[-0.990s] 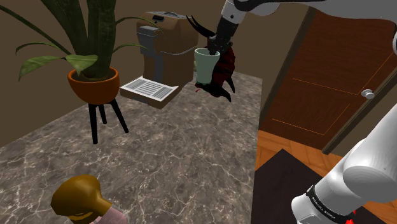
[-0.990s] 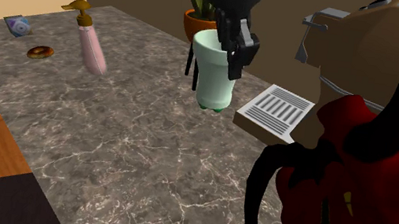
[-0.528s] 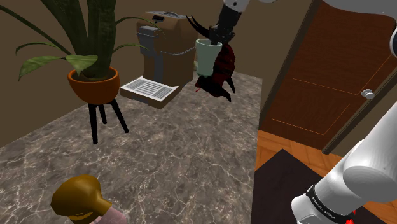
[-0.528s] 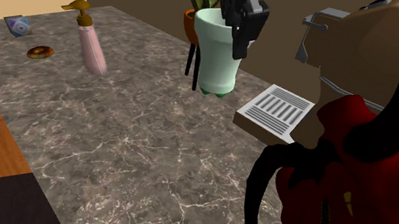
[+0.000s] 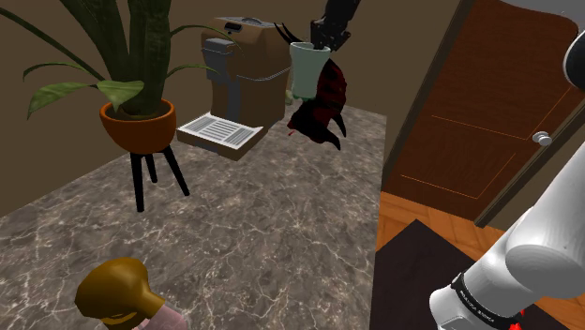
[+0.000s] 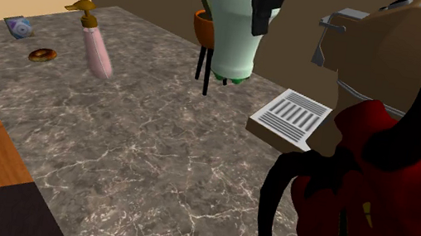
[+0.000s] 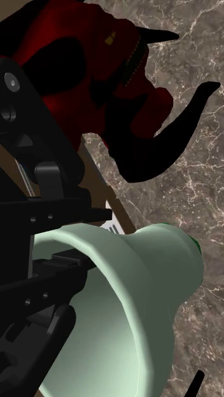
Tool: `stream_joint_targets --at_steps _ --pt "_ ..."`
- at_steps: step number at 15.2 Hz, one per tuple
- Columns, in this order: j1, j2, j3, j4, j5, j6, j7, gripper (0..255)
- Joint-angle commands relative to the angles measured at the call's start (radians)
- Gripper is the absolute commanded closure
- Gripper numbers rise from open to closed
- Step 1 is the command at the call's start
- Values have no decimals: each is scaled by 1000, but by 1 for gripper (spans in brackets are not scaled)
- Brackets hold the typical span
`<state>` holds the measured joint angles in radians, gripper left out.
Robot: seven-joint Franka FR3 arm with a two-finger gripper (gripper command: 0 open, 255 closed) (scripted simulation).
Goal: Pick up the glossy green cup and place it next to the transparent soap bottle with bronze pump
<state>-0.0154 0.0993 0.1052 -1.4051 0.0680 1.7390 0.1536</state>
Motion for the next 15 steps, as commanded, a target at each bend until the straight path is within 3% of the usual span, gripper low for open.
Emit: stream_joint_targets --at_steps 1,11,15 --pt "0 10 0 42 -1 -32 2 255" --pt "6 94 2 292 -12 -198 18 255" --pt "52 -4 34 158 -24 -156 94 255"
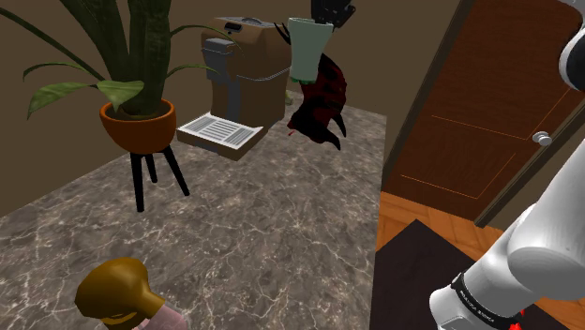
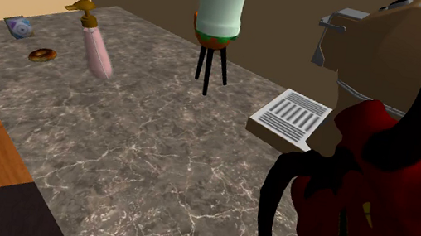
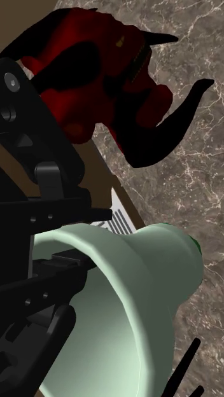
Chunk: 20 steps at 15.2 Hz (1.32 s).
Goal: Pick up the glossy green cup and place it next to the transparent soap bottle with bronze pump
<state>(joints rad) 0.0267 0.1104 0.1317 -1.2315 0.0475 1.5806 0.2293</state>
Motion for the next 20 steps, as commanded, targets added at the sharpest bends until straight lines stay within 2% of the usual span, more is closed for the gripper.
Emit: stream_joint_targets --at_steps 1,10,20 --pt "21 -35 16 -42 -6 9 38 255" --pt "120 -158 112 -192 -32 45 232 255" --pt "230 -181 247 -213 -77 40 474 255"
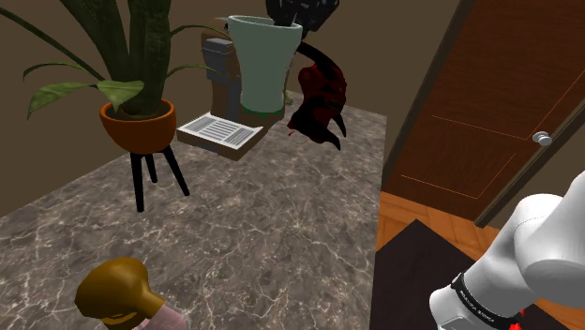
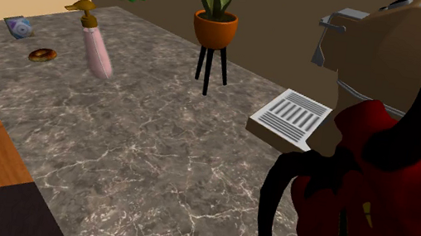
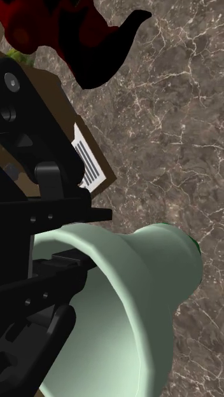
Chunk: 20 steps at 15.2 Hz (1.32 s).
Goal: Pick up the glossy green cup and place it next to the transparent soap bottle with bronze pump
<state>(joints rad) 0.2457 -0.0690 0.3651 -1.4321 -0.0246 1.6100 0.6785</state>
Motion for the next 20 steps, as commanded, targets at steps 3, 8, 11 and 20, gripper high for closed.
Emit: stream_joint_targets --at_steps 3,8,11,20 --pt "46 16 58 9 -28 1 104 255" --pt "115 74 136 76 -85 -26 241 255" --pt "140 92 159 82 -105 -22 287 255" --pt "126 24 143 -118 -67 122 277 255"
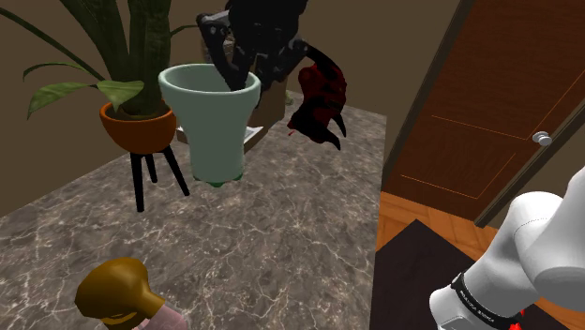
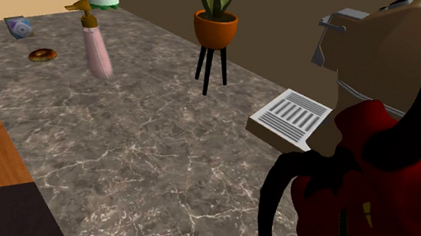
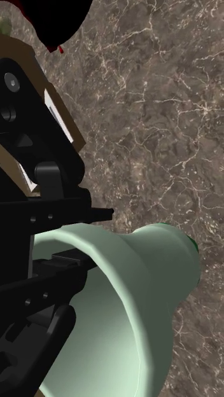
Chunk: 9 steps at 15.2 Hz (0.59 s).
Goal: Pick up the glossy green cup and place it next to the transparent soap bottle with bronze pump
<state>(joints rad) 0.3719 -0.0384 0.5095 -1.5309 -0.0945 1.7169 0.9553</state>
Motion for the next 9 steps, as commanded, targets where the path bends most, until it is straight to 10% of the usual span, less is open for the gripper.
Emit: stream_joint_targets --at_steps 1,9 --pt "-1 -12 -2 -39 6 30 -1 255" --pt "-4 -44 -9 -181 21 145 -2 255"
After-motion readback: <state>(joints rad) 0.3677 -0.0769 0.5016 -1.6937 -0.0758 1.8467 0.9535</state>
